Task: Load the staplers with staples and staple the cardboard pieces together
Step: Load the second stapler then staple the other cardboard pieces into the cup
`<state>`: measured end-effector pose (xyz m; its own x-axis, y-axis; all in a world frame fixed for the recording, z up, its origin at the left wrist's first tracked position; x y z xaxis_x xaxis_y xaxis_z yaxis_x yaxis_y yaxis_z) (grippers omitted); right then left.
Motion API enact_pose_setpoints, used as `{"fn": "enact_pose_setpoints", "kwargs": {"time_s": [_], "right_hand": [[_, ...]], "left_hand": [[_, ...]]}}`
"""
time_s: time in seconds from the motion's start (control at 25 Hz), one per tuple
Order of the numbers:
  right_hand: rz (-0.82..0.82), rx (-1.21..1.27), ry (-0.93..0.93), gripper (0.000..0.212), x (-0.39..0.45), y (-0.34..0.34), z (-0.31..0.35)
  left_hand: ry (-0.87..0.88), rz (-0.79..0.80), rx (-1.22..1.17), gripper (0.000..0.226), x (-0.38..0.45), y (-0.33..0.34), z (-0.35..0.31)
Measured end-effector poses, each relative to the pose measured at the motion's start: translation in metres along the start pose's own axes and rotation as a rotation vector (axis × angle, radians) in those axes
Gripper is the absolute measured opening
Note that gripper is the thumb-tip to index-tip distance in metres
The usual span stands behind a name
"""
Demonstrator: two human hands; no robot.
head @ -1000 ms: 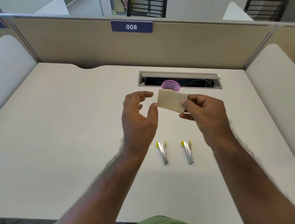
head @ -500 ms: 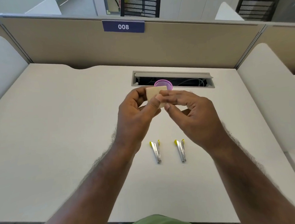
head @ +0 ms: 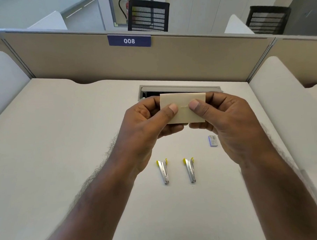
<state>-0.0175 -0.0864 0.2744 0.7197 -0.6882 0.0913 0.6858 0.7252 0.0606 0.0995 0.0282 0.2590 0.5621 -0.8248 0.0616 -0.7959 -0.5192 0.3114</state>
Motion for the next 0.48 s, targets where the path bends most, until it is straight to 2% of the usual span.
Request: {"fn": "enact_pose_setpoints", "kwargs": {"time_s": [0.16, 0.48], "right_hand": [[0.058, 0.001, -0.006, 0.011, -0.002, 0.000, 0.014], [0.096, -0.018, 0.002, 0.015, -0.003, 0.000, 0.018]], "left_hand": [[0.000, 0.056, 0.036, 0.021, -0.002, 0.004, -0.010], [-0.020, 0.059, 0.047, 0.029, 0.000, 0.006, -0.011]]}}
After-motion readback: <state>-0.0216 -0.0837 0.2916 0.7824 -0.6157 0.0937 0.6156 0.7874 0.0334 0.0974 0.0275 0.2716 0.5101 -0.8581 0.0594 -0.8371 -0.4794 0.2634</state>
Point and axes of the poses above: each hand's wrist, its own x-axis towards the middle knuckle, its own y-axis out of the palm, z = x × y, the point moved 5 cm from there along x, towards the middle knuckle
